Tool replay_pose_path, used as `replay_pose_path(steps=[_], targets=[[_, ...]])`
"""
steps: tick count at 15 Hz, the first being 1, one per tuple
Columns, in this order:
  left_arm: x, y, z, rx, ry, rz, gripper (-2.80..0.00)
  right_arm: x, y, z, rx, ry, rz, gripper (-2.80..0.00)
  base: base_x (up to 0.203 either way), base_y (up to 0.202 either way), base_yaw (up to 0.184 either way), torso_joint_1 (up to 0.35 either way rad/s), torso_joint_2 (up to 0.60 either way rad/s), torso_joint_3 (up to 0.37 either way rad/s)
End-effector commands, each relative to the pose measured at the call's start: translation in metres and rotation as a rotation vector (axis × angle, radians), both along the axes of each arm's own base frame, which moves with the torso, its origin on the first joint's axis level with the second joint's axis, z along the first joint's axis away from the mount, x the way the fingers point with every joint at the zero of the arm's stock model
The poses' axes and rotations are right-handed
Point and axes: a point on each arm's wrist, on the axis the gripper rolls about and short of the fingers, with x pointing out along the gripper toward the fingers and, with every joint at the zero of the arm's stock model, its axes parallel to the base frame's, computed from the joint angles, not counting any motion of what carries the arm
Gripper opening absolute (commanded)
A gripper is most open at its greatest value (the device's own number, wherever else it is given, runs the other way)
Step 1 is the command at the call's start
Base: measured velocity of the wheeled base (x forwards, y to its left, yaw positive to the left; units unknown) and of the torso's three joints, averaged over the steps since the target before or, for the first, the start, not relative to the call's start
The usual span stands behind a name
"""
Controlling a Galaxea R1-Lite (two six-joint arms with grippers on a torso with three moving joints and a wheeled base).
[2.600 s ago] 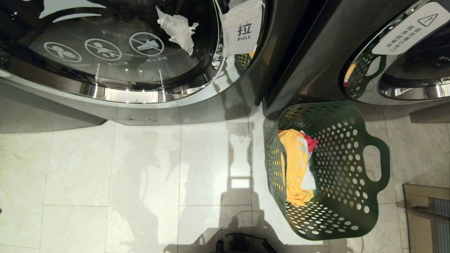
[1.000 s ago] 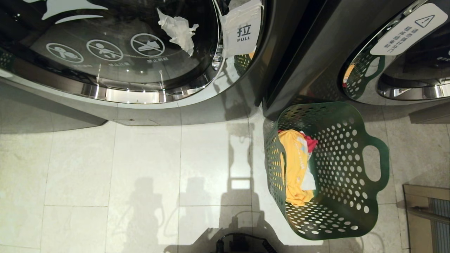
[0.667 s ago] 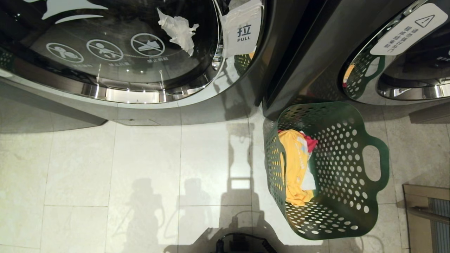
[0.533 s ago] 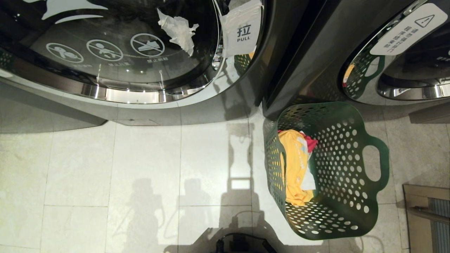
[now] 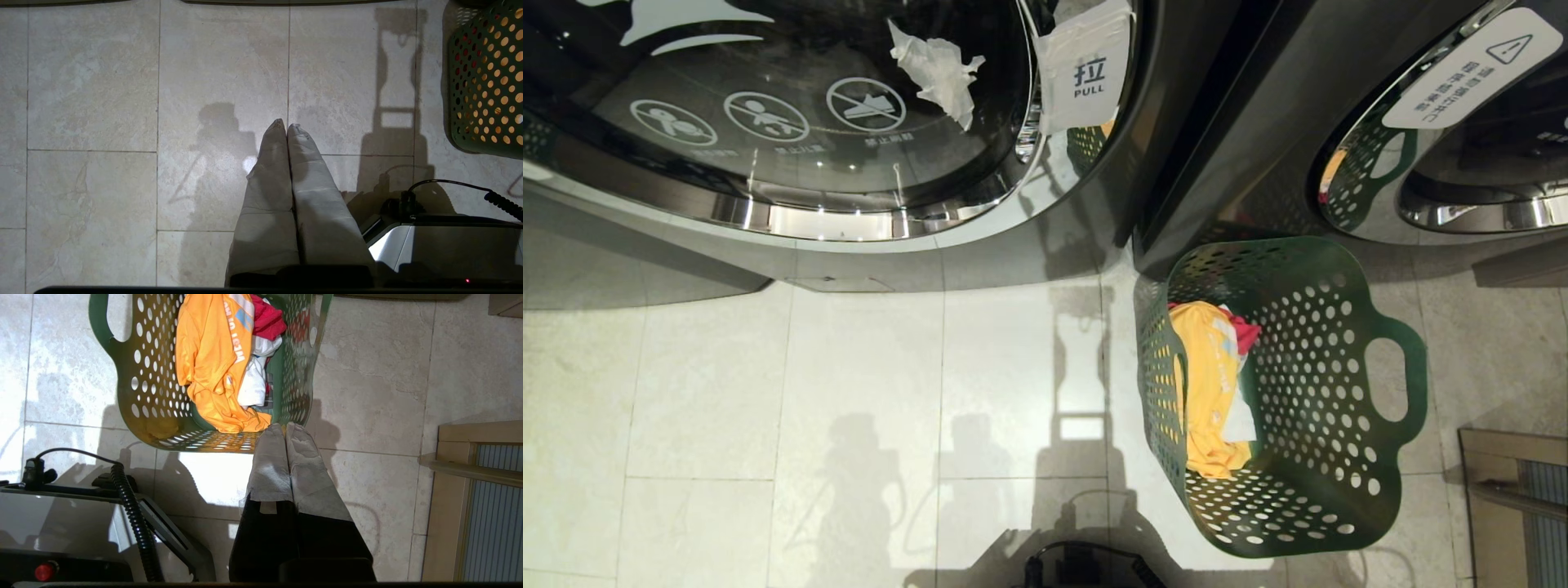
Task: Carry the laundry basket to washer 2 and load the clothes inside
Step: Open the lid of the washing machine
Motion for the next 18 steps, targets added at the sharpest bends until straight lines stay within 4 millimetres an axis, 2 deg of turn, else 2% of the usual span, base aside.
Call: replay_pose_path(steps=[1, 12, 18], targets=[[0.0003, 0.0000, -0.0001, 0.000, 0.004, 0.001, -2.80, 0.0003, 0.0000, -0.0003, 0.000, 0.004, 0.001, -2.80, 0.000, 0.000, 0.000, 0.000, 0.00, 0.000], [0.0003, 0.0000, -0.0001, 0.001, 0.004, 0.001, -2.80, 0.0003, 0.0000, -0.0005, -0.001, 0.005, 0.001, -2.80, 0.000, 0.000, 0.000, 0.000, 0.00, 0.000], [0.0003, 0.0000, -0.0001, 0.001, 0.004, 0.001, -2.80, 0.0003, 0.0000, -0.0005, -0.001, 0.005, 0.001, -2.80, 0.000, 0.000, 0.000, 0.003, 0.00, 0.164]])
